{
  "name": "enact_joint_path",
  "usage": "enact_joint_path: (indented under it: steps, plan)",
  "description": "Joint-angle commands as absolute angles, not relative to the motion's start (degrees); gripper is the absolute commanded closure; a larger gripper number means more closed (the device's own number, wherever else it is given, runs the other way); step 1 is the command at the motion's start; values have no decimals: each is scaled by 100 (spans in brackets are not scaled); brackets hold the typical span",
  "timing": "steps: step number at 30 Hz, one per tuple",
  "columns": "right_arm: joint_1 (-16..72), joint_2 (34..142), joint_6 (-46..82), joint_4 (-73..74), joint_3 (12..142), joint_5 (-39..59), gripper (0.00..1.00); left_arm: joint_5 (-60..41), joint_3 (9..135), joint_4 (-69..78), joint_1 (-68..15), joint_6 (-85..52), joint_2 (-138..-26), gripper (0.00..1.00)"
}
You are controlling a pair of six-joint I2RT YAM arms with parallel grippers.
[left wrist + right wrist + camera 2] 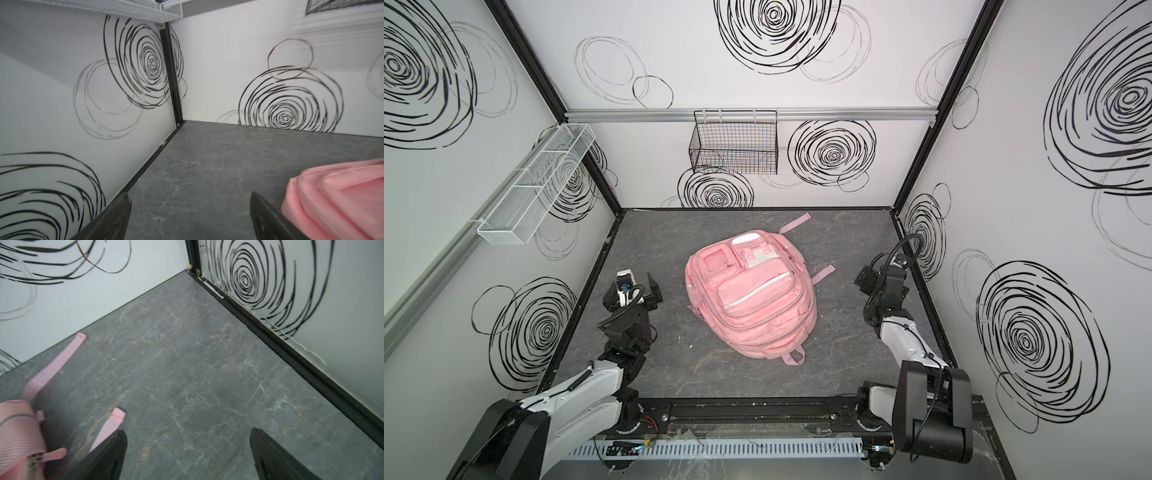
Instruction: Pack the student bag
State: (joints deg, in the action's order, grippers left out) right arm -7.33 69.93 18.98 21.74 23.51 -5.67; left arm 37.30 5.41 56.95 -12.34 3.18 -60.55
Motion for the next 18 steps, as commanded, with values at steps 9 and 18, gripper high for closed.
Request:
enact_joint_path:
  steps: [9,18]
  plan:
    - [98,8538,337,5833,1855,-1192,0,1058,269,8948,-652,151,-8099,4]
    - [-385,8443,581,6773,1206,-240,0,1842,918,8155,-576,-193,-8567,4]
